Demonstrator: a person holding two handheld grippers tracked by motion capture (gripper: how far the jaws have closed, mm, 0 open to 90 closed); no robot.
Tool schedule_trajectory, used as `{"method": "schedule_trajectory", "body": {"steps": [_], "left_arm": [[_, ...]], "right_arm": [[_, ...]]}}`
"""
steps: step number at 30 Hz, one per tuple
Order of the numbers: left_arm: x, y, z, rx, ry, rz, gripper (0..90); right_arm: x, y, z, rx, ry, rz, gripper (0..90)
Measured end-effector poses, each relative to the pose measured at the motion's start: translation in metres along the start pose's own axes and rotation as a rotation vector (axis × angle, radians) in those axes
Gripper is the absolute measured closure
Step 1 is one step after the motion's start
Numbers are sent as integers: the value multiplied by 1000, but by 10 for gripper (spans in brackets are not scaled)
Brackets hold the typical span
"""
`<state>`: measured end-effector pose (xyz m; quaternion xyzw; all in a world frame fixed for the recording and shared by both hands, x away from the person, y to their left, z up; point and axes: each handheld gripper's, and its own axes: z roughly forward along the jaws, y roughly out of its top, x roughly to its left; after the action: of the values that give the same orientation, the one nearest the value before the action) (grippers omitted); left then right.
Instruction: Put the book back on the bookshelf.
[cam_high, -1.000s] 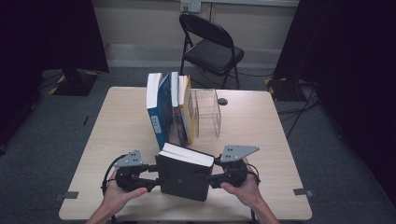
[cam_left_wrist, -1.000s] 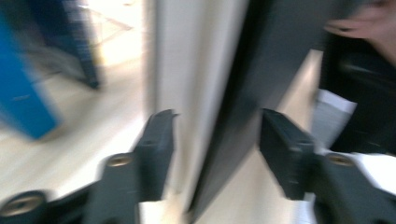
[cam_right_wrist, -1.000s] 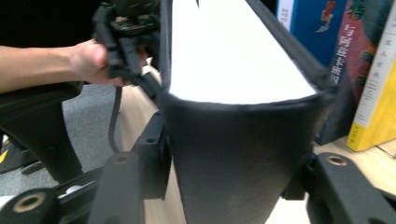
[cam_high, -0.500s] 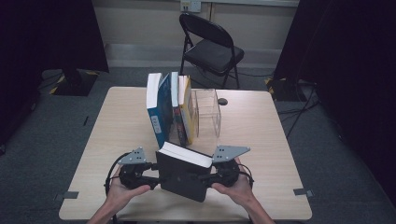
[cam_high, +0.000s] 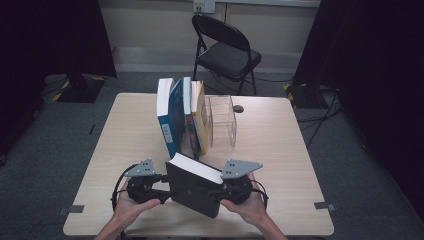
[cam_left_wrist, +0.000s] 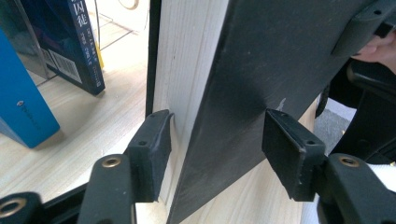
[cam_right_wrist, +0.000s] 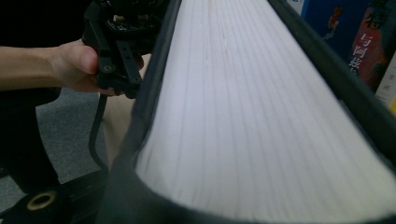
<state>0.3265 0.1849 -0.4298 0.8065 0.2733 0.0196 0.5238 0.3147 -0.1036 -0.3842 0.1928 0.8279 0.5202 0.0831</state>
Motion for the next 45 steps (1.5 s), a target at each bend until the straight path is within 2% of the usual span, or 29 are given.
{"method": "schedule_trajectory", "body": {"steps": [3, 5, 8, 9, 10, 13, 16, 18, 21, 23, 24, 25, 27, 29, 30, 34, 37, 42, 45], "left_arm": [[1, -1, -1, -1, -7, -3, 328], [4, -3, -3, -1, 10, -13, 300], [13, -7, -7, -15, 38, -55, 269], [15, -7, -8, -3, 44, -56, 260], [17, -8, -8, 0, 68, -55, 261], [23, -9, -9, 11, 131, -90, 231], [25, -8, -10, 8, 162, -112, 224], [25, -8, -11, 6, 187, -114, 220], [25, -9, -10, 29, 218, -125, 220], [24, -10, -8, 42, 256, -111, 225], [25, -10, -8, 45, 257, -108, 226], [24, -10, -8, 44, 263, -106, 224], [23, -10, -9, 39, 302, -115, 207], [23, -10, -10, 33, 331, -120, 153], [23, -10, -10, 34, 340, -123, 169], [24, -11, -11, 35, 357, -133, 156], [24, -10, -12, 35, 347, -136, 156], [23, -10, -12, 51, 363, -123, 156], [23, -10, -11, 59, 344, -122, 169]], "right_arm": [[3, 0, 0, 1, -9, -15, 522], [2, 0, -2, 5, -14, -9, 524], [-3, -2, -8, 8, -29, 6, 524], [-4, -4, -11, 8, -37, 13, 524], [-6, -5, -13, 6, -43, 17, 524], [-11, -8, -22, 7, -71, 34, 524], [-15, -11, -29, 4, -90, 47, 524], [-18, -13, -33, 4, -108, 56, 524], [-23, -15, -38, 1, -130, 72, 524], [-27, -16, -41, 0, -147, 83, 524], [-29, -17, -42, 0, -157, 88, 524], [-31, -17, -44, -1, -164, 96, 524], [-35, -18, -46, -1, -184, 109, 524], [-39, -19, -49, 0, -206, 123, 524], [-41, -19, -50, -2, -219, 130, 524], [-50, -20, -54, -5, -258, 155, 524], [-56, -21, -55, -12, -311, 177, 524], [-66, -21, -57, -17, -361, 211, 524], [-72, -20, -57, -18, -386, 223, 525]]}}
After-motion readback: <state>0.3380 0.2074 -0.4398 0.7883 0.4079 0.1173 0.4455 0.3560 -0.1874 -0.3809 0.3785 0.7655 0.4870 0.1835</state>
